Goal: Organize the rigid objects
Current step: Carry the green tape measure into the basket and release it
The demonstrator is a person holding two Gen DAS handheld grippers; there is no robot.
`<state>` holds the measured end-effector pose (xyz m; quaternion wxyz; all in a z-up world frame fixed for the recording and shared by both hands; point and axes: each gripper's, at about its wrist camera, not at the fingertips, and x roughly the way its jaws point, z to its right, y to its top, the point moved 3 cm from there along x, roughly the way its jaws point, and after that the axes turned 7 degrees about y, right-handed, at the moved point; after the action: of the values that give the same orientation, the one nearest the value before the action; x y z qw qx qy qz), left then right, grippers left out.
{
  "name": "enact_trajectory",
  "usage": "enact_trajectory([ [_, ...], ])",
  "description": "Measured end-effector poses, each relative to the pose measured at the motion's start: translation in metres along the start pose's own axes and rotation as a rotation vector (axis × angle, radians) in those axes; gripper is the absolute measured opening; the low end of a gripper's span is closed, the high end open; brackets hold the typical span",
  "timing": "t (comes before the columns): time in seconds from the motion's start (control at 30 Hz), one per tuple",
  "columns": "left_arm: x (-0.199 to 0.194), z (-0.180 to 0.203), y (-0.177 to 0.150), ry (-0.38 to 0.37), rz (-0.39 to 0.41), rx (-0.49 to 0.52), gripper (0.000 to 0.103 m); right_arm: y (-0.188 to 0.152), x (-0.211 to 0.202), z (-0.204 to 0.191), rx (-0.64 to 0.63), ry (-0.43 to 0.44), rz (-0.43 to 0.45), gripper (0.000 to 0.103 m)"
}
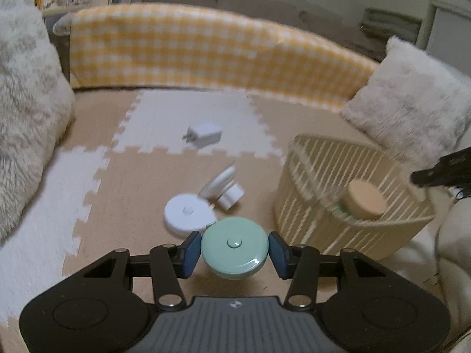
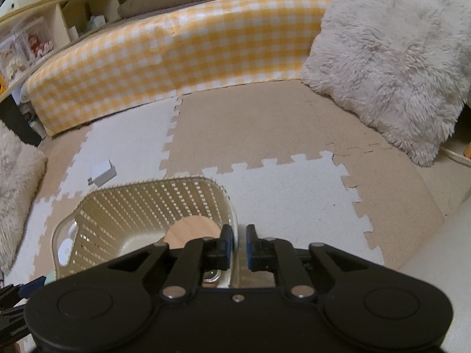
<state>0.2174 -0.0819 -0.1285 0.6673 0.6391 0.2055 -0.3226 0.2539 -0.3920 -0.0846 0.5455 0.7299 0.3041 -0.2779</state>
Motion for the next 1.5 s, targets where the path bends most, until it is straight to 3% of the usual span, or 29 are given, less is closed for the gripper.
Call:
enact_trajectory([
  [0.3, -0.036, 0.023, 0.021, -0.075, 0.110, -0.004, 0.051, 0.002, -0.003, -0.003, -0.012, 0.014, 0.022, 0.005],
  [0.5, -0.039, 0.055, 0.033, -0.157, 0.128, 0.016, 0.051, 0.003, -0.002, -0.003, -0.005, 0.018, 0.019, 0.005],
  [0.63, -0.026, 0.083, 0.034, -0.221, 0.089, 0.027, 0.051, 0.003, -0.002, -0.002, -0.006, 0.018, 0.019, 0.005],
  [0.93, 0.015, 0.131, 0.033, -0.290, -0.020, 0.047, 0.051, 0.003, -0.002, -0.001, 0.002, 0.026, 0.013, 0.005],
  [1.2, 0.036, 0.160, 0.032, -0.308, -0.069, 0.096, 0.051, 0.003, -0.002, 0.001, 0.016, 0.034, 0.012, 0.005],
  [1.5, 0.051, 0.172, 0.030, -0.326, -0.122, 0.086, 0.051, 0.003, -0.002, 0.001, 0.019, 0.036, 0.012, 0.005],
])
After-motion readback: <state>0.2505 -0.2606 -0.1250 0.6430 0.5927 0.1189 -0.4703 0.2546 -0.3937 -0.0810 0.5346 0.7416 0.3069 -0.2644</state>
